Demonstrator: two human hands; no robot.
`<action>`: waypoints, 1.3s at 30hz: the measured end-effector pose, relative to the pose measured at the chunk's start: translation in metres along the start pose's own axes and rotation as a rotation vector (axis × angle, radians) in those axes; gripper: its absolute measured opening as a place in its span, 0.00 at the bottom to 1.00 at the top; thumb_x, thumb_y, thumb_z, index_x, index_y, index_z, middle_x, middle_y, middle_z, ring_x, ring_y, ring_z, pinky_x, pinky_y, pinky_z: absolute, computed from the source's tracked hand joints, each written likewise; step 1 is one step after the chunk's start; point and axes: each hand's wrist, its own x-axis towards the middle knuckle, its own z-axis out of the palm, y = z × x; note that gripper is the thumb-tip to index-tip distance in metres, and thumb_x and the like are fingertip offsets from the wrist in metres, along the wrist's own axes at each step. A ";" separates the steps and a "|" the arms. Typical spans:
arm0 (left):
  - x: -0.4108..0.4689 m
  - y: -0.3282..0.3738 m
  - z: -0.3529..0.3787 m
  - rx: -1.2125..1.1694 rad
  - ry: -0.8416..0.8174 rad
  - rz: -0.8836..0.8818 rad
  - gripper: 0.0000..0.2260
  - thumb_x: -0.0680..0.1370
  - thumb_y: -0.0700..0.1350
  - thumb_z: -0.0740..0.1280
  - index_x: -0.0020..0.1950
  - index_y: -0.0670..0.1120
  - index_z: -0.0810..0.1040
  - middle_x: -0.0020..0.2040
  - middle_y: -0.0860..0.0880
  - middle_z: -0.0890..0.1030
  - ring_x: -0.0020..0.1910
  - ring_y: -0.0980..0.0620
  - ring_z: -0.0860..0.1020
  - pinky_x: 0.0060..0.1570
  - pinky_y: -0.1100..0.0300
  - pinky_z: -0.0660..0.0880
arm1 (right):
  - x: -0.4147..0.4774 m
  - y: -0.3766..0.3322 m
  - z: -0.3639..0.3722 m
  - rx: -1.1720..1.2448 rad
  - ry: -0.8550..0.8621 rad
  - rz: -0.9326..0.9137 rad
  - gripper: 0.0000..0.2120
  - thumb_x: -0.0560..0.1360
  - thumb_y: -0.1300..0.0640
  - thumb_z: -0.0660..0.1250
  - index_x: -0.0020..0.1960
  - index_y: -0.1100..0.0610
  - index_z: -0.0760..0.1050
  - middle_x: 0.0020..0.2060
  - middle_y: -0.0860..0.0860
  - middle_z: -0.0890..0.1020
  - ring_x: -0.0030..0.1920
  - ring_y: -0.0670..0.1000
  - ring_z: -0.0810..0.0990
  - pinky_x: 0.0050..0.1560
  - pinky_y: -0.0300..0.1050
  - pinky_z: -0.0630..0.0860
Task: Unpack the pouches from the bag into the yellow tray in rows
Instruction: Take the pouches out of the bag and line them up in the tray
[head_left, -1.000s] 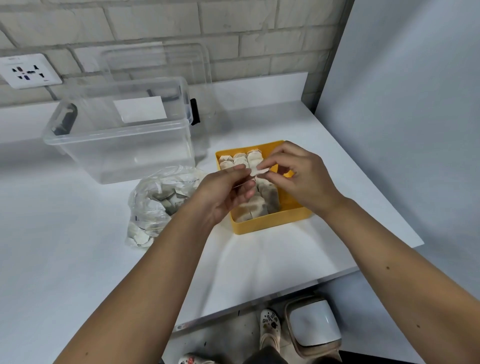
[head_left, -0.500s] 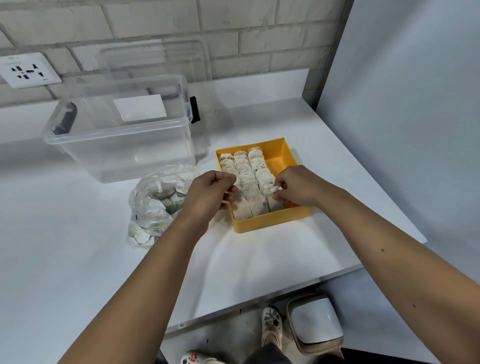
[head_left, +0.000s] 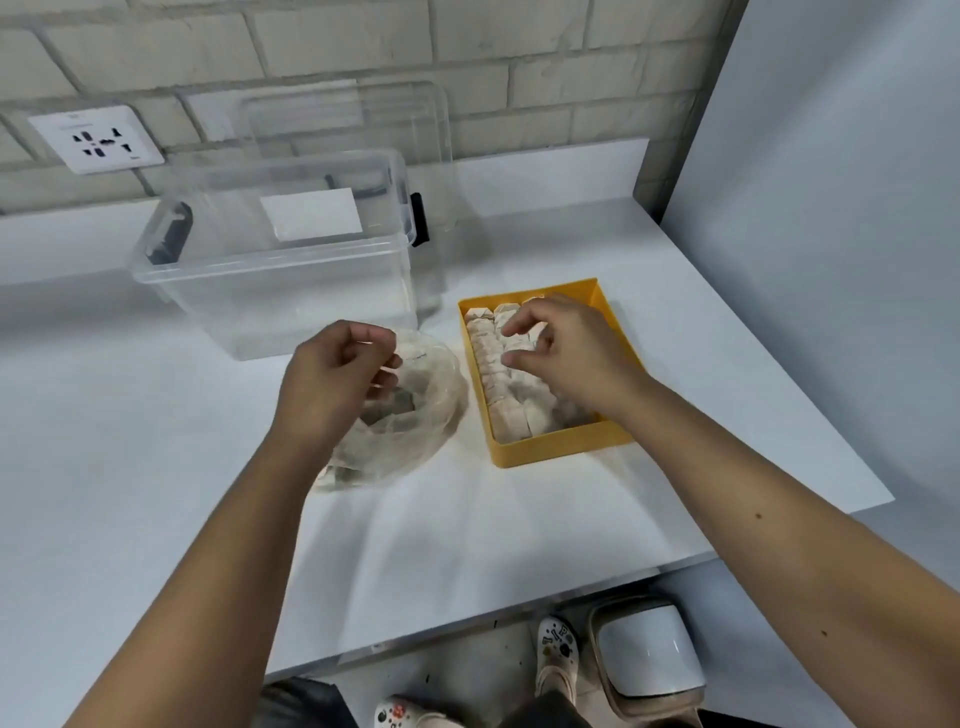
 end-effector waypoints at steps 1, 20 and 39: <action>0.004 -0.004 -0.012 0.154 0.046 0.069 0.03 0.79 0.43 0.67 0.50 0.47 0.81 0.41 0.51 0.84 0.40 0.52 0.83 0.42 0.59 0.77 | 0.002 -0.014 0.010 0.073 -0.023 -0.031 0.10 0.71 0.57 0.76 0.51 0.54 0.81 0.51 0.46 0.80 0.37 0.42 0.76 0.43 0.32 0.72; 0.018 -0.048 -0.039 1.371 0.029 0.209 0.10 0.79 0.49 0.64 0.56 0.58 0.82 0.49 0.54 0.84 0.51 0.52 0.79 0.54 0.56 0.58 | 0.033 -0.055 0.137 -0.289 -0.401 -0.008 0.07 0.74 0.56 0.69 0.50 0.53 0.84 0.50 0.53 0.84 0.53 0.55 0.80 0.51 0.43 0.75; 0.021 -0.041 -0.032 0.687 -0.164 0.067 0.20 0.71 0.48 0.72 0.62 0.54 0.77 0.56 0.56 0.82 0.55 0.52 0.79 0.57 0.54 0.74 | 0.023 -0.046 0.098 0.088 -0.055 -0.022 0.03 0.71 0.59 0.73 0.39 0.55 0.81 0.29 0.49 0.82 0.31 0.49 0.82 0.40 0.46 0.80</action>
